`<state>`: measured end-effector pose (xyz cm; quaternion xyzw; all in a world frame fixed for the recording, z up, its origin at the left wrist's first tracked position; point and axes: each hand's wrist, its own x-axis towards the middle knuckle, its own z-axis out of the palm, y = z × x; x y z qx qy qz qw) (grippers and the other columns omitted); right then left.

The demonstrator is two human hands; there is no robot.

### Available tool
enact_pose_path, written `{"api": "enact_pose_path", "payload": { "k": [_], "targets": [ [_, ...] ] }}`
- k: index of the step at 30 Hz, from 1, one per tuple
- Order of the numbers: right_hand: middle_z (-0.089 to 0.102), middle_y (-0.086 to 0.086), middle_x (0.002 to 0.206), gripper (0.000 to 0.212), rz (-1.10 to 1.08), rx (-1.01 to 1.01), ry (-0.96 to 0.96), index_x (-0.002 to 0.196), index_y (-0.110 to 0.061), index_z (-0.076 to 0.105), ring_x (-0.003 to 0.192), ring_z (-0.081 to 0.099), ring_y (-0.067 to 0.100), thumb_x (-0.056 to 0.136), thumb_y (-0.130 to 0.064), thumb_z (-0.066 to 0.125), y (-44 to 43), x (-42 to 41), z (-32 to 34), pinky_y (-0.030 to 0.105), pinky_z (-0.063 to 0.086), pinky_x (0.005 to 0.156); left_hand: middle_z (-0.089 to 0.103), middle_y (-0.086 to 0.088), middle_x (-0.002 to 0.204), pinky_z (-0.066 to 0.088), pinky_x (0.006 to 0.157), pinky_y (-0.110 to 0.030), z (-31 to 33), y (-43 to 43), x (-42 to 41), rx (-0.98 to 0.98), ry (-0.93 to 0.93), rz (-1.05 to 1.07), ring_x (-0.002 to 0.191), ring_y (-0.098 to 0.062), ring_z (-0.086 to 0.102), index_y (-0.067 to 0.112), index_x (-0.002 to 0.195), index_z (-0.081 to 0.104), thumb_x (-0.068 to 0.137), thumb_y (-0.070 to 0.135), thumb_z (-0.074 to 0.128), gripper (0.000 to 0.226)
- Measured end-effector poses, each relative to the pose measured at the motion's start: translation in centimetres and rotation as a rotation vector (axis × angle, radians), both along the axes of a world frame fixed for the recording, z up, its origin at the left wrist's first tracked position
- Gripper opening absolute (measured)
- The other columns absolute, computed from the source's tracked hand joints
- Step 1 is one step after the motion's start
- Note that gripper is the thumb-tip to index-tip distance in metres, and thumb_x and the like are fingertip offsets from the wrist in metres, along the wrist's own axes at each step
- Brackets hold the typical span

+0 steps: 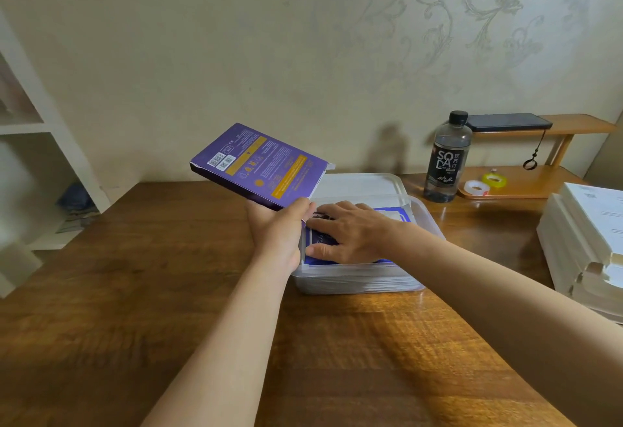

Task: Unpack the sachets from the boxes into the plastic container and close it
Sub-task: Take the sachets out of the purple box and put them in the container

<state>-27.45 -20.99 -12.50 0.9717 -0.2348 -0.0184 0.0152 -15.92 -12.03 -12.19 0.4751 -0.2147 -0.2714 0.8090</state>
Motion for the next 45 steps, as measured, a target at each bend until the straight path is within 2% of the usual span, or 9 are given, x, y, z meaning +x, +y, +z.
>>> {"api": "enact_pose_path", "payload": {
  "k": [12,23,26,28,30,33,35,38,45],
  "targets": [
    [0.032,0.004,0.161,0.079,-0.064,0.051,-0.102,0.156,-0.044,0.019,0.146,0.031,0.030,0.087,-0.082,0.014,-0.7,-1.7,0.1,0.050,0.025,0.116,0.069,-0.005,0.110,0.063,0.078,-0.040,-0.1,0.1,0.2,0.021,-0.038,-0.010,0.097,-0.019,0.073,0.012,0.122,0.053,0.078,-0.012,0.074,0.055],
    [0.021,-0.001,0.165,0.082,-0.112,0.138,0.024,0.156,-0.047,0.005,0.151,0.021,0.023,0.083,-0.086,0.009,-2.0,-3.5,-0.7,0.052,0.019,0.120,0.071,0.000,0.106,0.064,0.074,-0.037,-0.3,0.0,0.3,0.064,0.004,-0.009,0.090,-0.009,0.075,0.015,0.117,0.054,0.081,-0.001,0.079,0.047],
    [0.031,-0.001,0.162,0.078,-0.106,0.159,-0.034,0.156,-0.041,0.019,0.147,0.029,0.022,0.089,-0.081,0.022,-1.6,-3.7,-0.2,0.049,0.022,0.118,0.072,-0.001,0.107,0.063,0.074,-0.036,-0.4,0.0,0.3,0.058,0.002,-0.023,0.095,-0.017,0.075,0.018,0.113,0.055,0.082,-0.004,0.078,0.044],
    [0.049,0.002,0.149,0.064,-0.152,0.206,-0.249,0.148,-0.027,0.044,0.137,0.044,0.022,0.095,-0.063,0.044,-1.0,-3.5,0.4,0.044,0.031,0.114,0.072,-0.005,0.108,0.063,0.074,-0.037,-0.2,-0.1,0.5,0.029,0.011,-0.058,0.099,-0.023,0.074,0.018,0.109,0.058,0.081,-0.010,0.074,0.043],
    [0.063,0.005,0.129,0.046,-0.296,0.347,-0.613,0.135,-0.014,0.058,0.118,0.058,0.022,0.095,-0.038,0.058,-0.2,-2.7,0.9,0.039,0.045,0.102,0.073,-0.007,0.104,0.062,0.075,-0.037,0.0,-0.2,0.5,0.005,0.017,-0.112,0.101,-0.028,0.073,0.017,0.106,0.061,0.082,-0.014,0.071,0.041],
    [0.066,0.011,0.097,0.027,-0.569,0.869,-1.076,0.110,0.001,0.064,0.083,0.061,0.022,0.095,-0.020,0.053,1.1,-0.9,1.8,0.038,0.053,0.073,0.075,-0.013,0.100,0.062,0.074,-0.039,0.2,-0.3,0.2,0.004,-0.082,-0.175,0.095,-0.034,0.073,0.008,0.111,0.064,0.081,-0.016,0.070,0.039],
    [0.068,0.022,0.094,0.021,-0.607,1.212,-1.174,0.102,0.001,0.062,0.076,0.063,0.028,0.098,-0.016,0.049,1.9,-0.2,2.4,0.038,0.052,0.067,0.076,-0.014,0.103,0.062,0.080,-0.047,0.4,-0.5,-0.3,0.027,-0.222,-0.190,0.096,-0.035,0.073,0.007,0.114,0.064,0.076,-0.015,0.074,0.045],
    [0.069,0.021,0.086,0.017,-0.600,1.474,-1.289,0.099,0.000,0.063,0.076,0.069,0.032,0.099,-0.009,0.049,2.5,-0.2,2.9,0.042,0.060,0.076,0.076,-0.014,0.104,0.061,0.085,-0.053,0.6,-0.4,-0.7,0.081,-0.315,-0.208,0.097,-0.034,0.074,0.013,0.112,0.063,0.068,-0.009,0.078,0.051],
    [0.073,0.017,0.100,0.014,-0.702,1.608,-1.336,0.108,-0.001,0.064,0.081,0.073,0.031,0.096,-0.005,0.060,2.2,-1.5,2.2,0.044,0.061,0.072,0.077,-0.007,0.093,0.061,0.081,-0.048,0.9,0.0,-0.9,0.097,-0.175,-0.123,0.092,-0.032,0.075,0.024,0.091,0.063,0.059,-0.001,0.076,0.043]
  ]
}}
